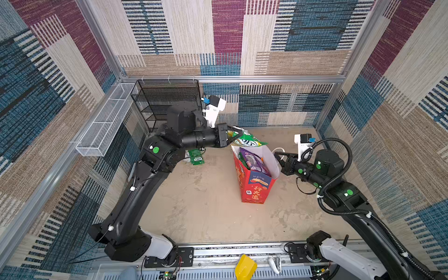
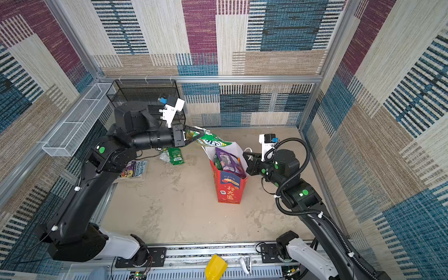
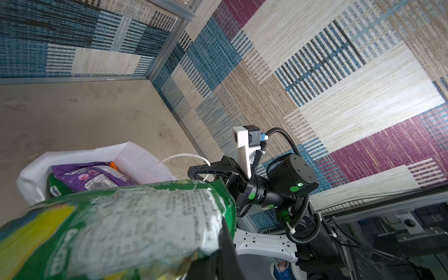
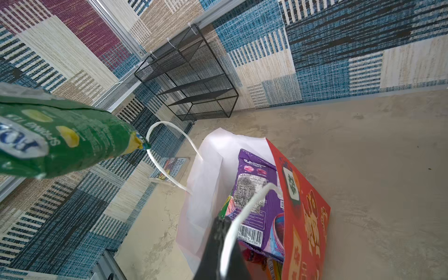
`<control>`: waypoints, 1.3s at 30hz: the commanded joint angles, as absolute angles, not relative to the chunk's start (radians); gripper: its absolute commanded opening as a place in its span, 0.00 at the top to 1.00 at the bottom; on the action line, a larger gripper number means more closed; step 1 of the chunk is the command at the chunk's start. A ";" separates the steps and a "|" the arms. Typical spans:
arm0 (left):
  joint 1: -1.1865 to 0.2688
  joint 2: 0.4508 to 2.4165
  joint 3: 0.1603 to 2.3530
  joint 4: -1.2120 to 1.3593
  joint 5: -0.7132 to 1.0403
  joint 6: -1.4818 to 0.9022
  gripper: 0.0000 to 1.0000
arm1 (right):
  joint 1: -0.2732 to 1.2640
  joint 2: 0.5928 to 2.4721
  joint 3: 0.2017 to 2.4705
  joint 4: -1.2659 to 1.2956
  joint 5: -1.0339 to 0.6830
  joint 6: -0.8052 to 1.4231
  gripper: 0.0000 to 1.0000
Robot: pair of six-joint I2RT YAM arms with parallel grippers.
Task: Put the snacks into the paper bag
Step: 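Lift the green packet with the left gripper and carry it above the bag, then lower the green packet into the paper bag and open the left gripper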
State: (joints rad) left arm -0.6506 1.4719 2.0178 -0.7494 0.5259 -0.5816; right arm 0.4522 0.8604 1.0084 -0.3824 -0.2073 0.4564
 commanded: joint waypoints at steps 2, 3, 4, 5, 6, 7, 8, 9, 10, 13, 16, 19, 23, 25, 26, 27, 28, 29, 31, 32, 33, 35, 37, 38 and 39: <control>-0.705 1.540 2.093 -0.780 0.463 -0.491 1.00 | 0.454 0.853 1.013 -0.354 -0.226 0.469 0.99; -0.710 1.561 2.104 -0.790 0.474 -0.489 1.00 | 0.454 0.852 1.014 -0.356 -0.227 0.469 0.99; -0.713 1.575 2.108 -0.796 0.481 -0.488 1.00 | 0.454 0.850 1.015 -0.359 -0.224 0.468 0.99; -0.719 1.589 2.106 -0.799 0.482 -0.486 1.00 | 0.454 0.848 1.017 -0.362 -0.221 0.467 0.99; -0.722 1.601 2.103 -0.807 0.476 -0.482 1.00 | 0.455 0.845 1.017 -0.363 -0.218 0.467 0.98; -0.722 1.609 2.101 -0.816 0.473 -0.480 1.00 | 0.455 0.844 1.017 -0.364 -0.219 0.467 0.98; -0.725 1.622 2.099 -0.824 0.475 -0.477 1.00 | 0.454 0.843 1.016 -0.364 -0.218 0.468 0.98; -0.728 1.633 2.094 -0.830 0.480 -0.470 1.00 | 0.454 0.844 1.015 -0.364 -0.218 0.467 0.99; -0.730 1.644 2.093 -0.837 0.479 -0.467 1.00 | 0.454 0.844 1.014 -0.362 -0.218 0.466 0.99; -0.740 1.689 2.103 -0.873 0.485 -0.441 1.00 | 0.454 0.847 1.012 -0.361 -0.222 0.466 0.98; -0.747 1.734 2.127 -0.919 0.486 -0.414 1.00 | 0.454 0.847 1.011 -0.360 -0.223 0.468 0.98; -0.753 1.790 2.183 -0.988 0.471 -0.378 1.00 | 0.454 0.847 1.006 -0.358 -0.225 0.468 0.98; -0.766 1.857 2.248 -1.068 0.438 -0.347 1.00 | 0.454 0.847 1.007 -0.360 -0.229 0.471 0.98; -0.771 1.872 2.249 -1.079 0.421 -0.344 1.00 | 0.454 0.845 1.005 -0.359 -0.227 0.471 0.98; -0.773 1.880 2.249 -1.087 0.410 -0.344 1.00 | 0.454 0.845 1.005 -0.359 -0.228 0.472 0.98; -0.777 1.887 2.250 -1.093 0.400 -0.342 1.00 | 0.454 0.845 1.005 -0.359 -0.229 0.472 0.98; -0.781 1.893 2.253 -1.102 0.387 -0.341 1.00 | 0.455 0.846 1.005 -0.359 -0.228 0.472 0.98; -0.786 1.901 2.255 -1.111 0.366 -0.339 1.00 | 0.454 0.847 1.006 -0.360 -0.230 0.471 0.98; -0.794 1.914 2.260 -1.125 0.319 -0.337 1.00 | 0.454 0.848 1.003 -0.355 -0.232 0.472 0.99; -0.798 1.925 2.268 -1.135 0.289 -0.339 1.00 | 0.454 0.849 1.002 -0.354 -0.234 0.474 0.99; -0.800 1.937 2.276 -1.145 0.266 -0.343 1.00 | 0.454 0.851 0.999 -0.350 -0.237 0.474 0.98; -0.806 1.967 2.293 -1.161 0.236 -0.348 1.00 | 0.454 0.853 0.996 -0.345 -0.246 0.478 0.99; -0.812 1.992 2.306 -1.165 0.222 -0.351 1.00 | 0.454 0.855 0.994 -0.344 -0.249 0.480 0.99; -0.817 2.007 2.317 -1.169 0.213 -0.351 1.00 | 0.454 0.856 0.995 -0.346 -0.251 0.480 0.99; -0.819 2.020 2.329 -1.176 0.206 -0.350 1.00 | 0.454 0.857 0.996 -0.348 -0.251 0.480 0.99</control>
State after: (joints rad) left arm -0.8143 1.9976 2.3066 -1.1316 0.2680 -0.3672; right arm 0.4522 0.8547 0.9951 -0.3813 -0.2340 0.4706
